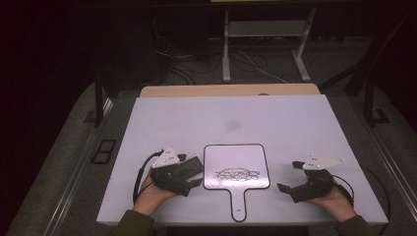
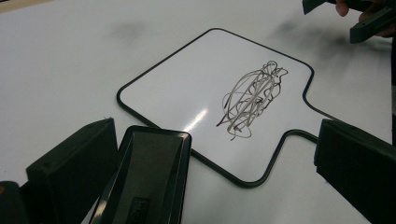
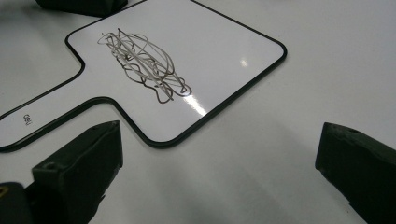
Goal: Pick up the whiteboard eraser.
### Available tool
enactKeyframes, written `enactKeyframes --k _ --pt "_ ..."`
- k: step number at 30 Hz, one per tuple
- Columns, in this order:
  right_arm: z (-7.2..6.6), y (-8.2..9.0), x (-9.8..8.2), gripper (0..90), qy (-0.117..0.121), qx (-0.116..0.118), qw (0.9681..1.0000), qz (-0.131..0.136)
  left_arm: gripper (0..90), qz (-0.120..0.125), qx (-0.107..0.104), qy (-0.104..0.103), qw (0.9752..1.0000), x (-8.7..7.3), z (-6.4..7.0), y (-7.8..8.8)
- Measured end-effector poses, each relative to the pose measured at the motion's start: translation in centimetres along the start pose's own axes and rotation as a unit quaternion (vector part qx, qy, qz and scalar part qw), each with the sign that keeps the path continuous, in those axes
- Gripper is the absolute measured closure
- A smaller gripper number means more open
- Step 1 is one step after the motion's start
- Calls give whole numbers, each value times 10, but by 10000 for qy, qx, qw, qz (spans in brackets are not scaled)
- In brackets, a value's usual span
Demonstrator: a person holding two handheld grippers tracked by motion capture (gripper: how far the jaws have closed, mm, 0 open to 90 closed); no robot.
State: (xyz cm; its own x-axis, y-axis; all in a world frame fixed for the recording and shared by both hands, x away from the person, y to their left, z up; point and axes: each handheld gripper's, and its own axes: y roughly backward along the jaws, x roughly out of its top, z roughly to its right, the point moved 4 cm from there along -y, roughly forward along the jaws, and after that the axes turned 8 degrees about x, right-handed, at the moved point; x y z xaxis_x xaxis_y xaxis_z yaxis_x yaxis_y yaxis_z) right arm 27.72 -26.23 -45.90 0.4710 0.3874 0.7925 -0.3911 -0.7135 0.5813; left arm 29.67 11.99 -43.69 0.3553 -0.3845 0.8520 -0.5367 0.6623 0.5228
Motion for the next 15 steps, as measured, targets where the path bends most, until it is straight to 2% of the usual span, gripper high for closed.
enactKeyframes --k 11,15 --pt "1 4 -2 0 -4 113 9999 97 0 -50 11 -31 10000 4 3 -2" --pt "0 4 -2 0 2 105 9999 117 0 -125 57 -133 9998 6 2 -3"
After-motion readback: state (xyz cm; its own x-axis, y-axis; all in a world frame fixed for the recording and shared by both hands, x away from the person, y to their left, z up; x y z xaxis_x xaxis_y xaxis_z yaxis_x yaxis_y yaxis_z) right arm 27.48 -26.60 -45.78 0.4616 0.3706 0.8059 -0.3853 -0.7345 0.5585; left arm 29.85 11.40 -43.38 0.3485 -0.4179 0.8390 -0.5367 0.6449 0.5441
